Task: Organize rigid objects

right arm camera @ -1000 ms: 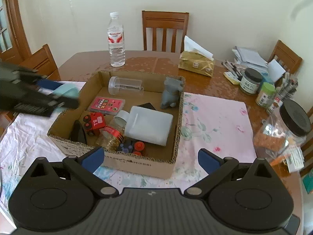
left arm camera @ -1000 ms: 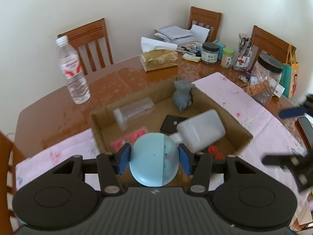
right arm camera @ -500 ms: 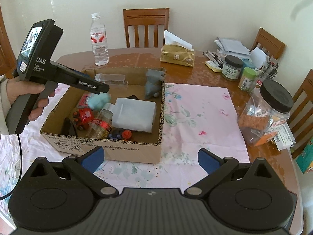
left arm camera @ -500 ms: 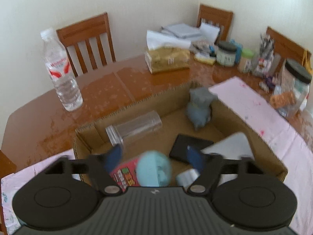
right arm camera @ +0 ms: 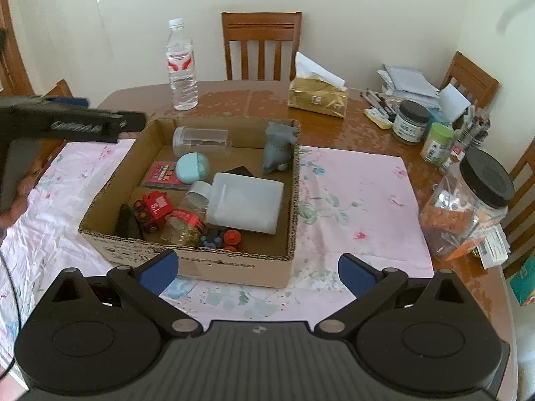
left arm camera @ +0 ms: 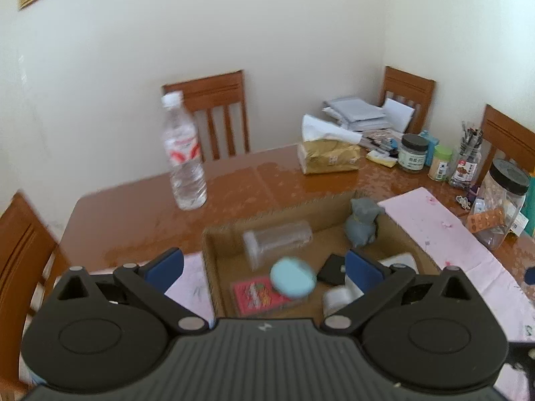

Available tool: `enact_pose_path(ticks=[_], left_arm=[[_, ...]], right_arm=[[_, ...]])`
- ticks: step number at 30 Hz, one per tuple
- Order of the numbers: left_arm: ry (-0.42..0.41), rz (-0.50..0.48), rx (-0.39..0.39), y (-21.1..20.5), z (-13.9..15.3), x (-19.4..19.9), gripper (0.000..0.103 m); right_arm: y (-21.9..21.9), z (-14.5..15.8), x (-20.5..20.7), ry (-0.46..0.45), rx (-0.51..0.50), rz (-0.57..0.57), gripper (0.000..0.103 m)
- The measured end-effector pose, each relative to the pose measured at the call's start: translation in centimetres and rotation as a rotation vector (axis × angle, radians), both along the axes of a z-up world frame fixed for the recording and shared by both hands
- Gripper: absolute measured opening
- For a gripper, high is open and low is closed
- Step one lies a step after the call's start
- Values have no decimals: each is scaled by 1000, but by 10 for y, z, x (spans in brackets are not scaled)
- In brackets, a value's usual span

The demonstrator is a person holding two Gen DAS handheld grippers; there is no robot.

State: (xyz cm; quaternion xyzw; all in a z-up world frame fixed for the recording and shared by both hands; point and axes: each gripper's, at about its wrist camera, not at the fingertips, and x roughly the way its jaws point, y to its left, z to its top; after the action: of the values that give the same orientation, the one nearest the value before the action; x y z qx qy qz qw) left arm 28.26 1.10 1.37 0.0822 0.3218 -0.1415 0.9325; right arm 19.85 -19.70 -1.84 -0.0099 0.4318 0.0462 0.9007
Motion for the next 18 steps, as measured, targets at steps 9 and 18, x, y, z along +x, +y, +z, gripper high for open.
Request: enact_pose_path(ticks=[9,18], left_arm=[[187,177,-14,6,-9,-61,102],[196,225,-35,0,13,-89,102]], right_arm=[[7,0,8,67,-16,-49,103],[9,17,2,52,-5,-51,103]])
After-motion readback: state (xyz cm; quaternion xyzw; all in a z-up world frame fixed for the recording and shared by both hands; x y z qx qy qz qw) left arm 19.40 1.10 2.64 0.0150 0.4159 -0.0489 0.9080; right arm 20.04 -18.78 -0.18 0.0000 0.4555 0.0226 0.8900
